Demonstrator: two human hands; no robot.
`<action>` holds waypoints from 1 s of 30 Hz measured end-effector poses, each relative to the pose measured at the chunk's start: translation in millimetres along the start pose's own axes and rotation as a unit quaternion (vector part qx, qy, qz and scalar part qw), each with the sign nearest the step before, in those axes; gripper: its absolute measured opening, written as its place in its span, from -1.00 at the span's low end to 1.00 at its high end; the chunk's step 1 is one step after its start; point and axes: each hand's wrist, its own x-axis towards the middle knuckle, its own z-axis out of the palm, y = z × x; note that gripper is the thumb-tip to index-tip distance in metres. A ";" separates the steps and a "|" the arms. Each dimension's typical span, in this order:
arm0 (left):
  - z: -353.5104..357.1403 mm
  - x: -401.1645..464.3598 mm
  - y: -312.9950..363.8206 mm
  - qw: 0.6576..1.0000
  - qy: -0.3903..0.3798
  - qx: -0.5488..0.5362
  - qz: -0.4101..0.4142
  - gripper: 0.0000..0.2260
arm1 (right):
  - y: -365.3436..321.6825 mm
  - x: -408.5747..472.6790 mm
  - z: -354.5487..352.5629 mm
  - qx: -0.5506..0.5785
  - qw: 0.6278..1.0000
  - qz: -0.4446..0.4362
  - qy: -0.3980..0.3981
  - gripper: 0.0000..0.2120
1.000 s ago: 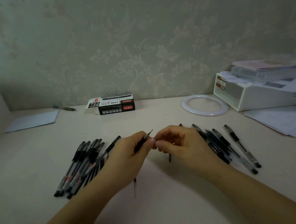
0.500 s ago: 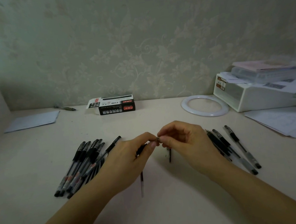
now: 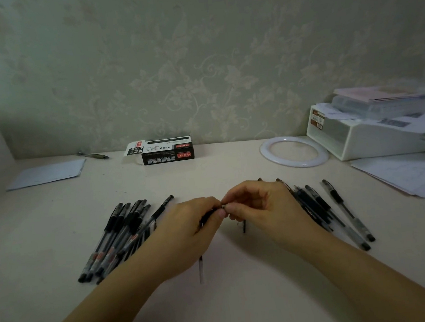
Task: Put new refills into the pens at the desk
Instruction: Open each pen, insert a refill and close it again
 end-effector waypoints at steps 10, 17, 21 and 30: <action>1.3 0.1 6.4 0.999 0.014 0.040 0.032 -0.84 | -0.9 -3.0 0.6 -0.164 0.986 -0.008 0.005 -0.68; -0.6 0.1 5.0 0.998 0.018 0.048 0.022 -0.82 | -1.6 -0.8 -2.8 -0.145 0.989 -0.005 -0.022 -0.85; 0.9 -0.7 7.0 0.998 0.011 0.050 0.029 -0.82 | -0.1 -2.7 -1.2 -0.161 0.987 -0.006 -0.010 -0.67; 1.0 -1.0 6.8 0.999 0.013 0.040 0.027 -0.85 | -1.6 -3.9 -1.0 -0.155 0.987 -0.001 -0.031 -0.73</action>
